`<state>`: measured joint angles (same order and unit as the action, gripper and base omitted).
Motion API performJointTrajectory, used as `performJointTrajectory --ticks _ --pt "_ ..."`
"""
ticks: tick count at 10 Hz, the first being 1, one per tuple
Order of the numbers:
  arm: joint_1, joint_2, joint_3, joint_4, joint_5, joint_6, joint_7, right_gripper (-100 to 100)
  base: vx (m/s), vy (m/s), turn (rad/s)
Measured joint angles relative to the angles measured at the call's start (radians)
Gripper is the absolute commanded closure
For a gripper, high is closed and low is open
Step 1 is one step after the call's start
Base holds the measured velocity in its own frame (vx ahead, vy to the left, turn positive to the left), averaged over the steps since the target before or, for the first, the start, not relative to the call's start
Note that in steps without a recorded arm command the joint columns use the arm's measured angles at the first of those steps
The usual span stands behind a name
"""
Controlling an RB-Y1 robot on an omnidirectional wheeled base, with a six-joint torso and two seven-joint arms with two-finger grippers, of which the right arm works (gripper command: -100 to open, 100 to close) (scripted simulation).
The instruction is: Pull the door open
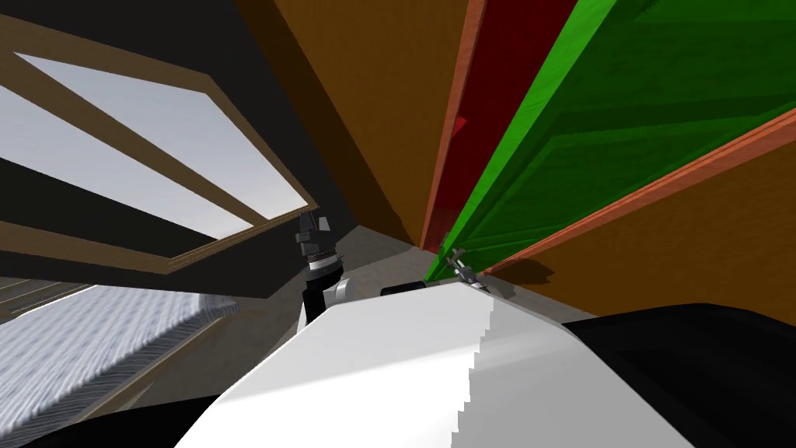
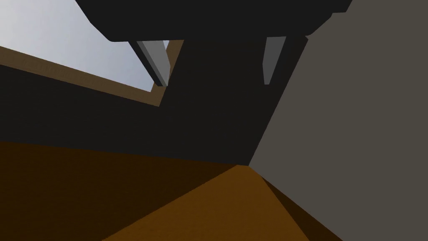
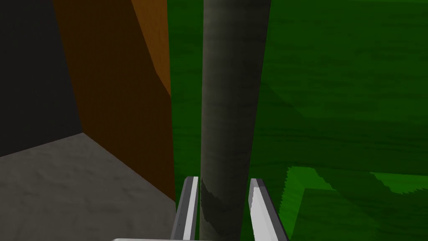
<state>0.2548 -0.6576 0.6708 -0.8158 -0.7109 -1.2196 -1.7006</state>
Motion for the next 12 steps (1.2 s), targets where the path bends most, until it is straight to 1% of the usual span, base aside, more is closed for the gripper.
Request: performJointTrajectory --ticks 3,4,5,6,9,12 --pt "-0.006 -0.003 0.019 0.025 0.009 -0.025 -0.02 100 -0.244 -0.078 0.148" --pt "-0.003 -0.007 0.024 0.023 0.011 -0.028 -0.023 100 -0.247 -0.069 0.143" --pt "-0.007 -0.008 0.03 0.032 0.014 -0.036 -0.029 100 -0.108 -0.023 0.03" --pt "-0.005 -0.007 0.032 0.035 0.015 -0.036 -0.03 100 -0.128 -0.02 0.134" --pt "-0.015 -0.011 0.039 0.054 0.015 -0.052 -0.042 100 -0.215 -0.067 0.154" --pt "-0.02 -0.013 0.052 0.077 0.019 -0.071 -0.056 100 -0.203 -0.061 0.159"
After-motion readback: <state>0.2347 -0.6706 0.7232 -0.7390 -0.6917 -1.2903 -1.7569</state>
